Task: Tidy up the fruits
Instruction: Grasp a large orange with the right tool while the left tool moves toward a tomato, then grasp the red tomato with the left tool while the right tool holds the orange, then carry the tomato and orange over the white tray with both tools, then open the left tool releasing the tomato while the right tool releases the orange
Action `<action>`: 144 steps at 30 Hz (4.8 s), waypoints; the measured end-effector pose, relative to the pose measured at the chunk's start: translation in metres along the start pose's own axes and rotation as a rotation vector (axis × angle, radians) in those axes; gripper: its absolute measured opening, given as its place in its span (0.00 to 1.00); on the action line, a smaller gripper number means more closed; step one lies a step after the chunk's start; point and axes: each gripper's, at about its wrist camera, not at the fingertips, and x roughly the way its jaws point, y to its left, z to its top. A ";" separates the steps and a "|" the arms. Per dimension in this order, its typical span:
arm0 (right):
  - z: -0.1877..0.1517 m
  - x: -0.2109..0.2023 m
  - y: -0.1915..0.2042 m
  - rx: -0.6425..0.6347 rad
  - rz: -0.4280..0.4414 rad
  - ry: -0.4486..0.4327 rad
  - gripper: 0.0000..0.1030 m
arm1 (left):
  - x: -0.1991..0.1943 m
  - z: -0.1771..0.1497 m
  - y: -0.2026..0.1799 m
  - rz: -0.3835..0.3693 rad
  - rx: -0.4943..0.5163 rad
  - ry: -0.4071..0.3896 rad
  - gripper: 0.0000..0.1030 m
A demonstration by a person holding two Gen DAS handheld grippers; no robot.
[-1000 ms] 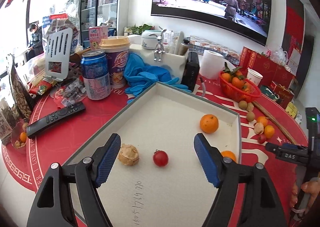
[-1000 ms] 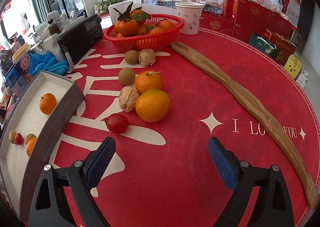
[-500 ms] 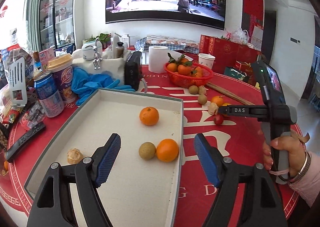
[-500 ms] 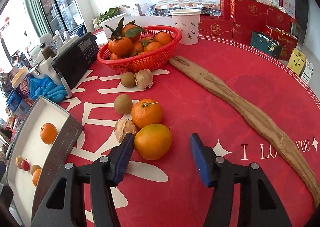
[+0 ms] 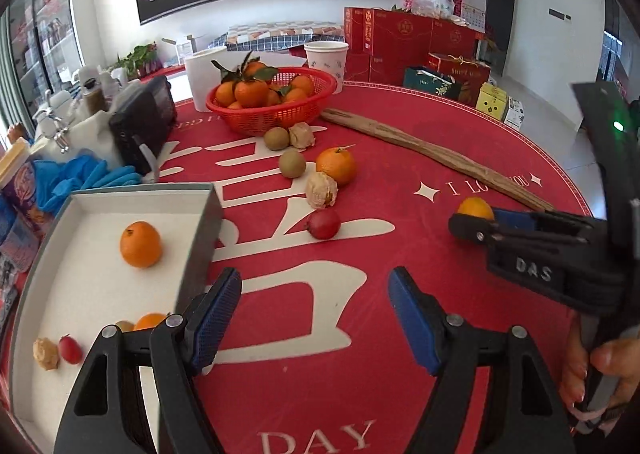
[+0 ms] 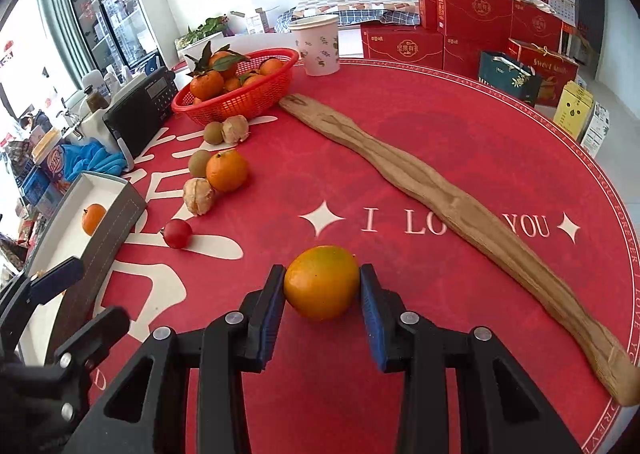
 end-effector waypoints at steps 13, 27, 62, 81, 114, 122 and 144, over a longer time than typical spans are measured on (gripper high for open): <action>0.001 -0.013 -0.022 0.040 0.046 -0.018 0.37 | 0.051 0.021 -0.008 0.021 -0.050 0.067 0.25; -0.007 0.000 0.012 -0.062 0.031 0.007 0.37 | 0.008 -0.028 0.014 -0.017 -0.100 0.043 0.26; -0.004 0.003 0.015 -0.044 0.045 -0.002 0.37 | 0.004 -0.030 0.015 -0.035 -0.097 0.028 0.26; -0.002 0.003 0.026 -0.044 0.088 -0.016 0.37 | -0.026 -0.028 0.023 -0.022 -0.097 -0.075 0.26; 0.007 0.004 0.192 -0.270 0.360 -0.037 0.37 | -0.071 -0.067 0.188 0.255 -0.449 -0.131 0.26; -0.007 0.023 0.243 -0.360 0.407 0.018 0.37 | -0.055 -0.087 0.205 0.221 -0.501 -0.039 0.26; 0.009 -0.014 0.225 -0.372 0.384 -0.095 1.00 | -0.073 -0.083 0.204 0.281 -0.564 -0.110 0.81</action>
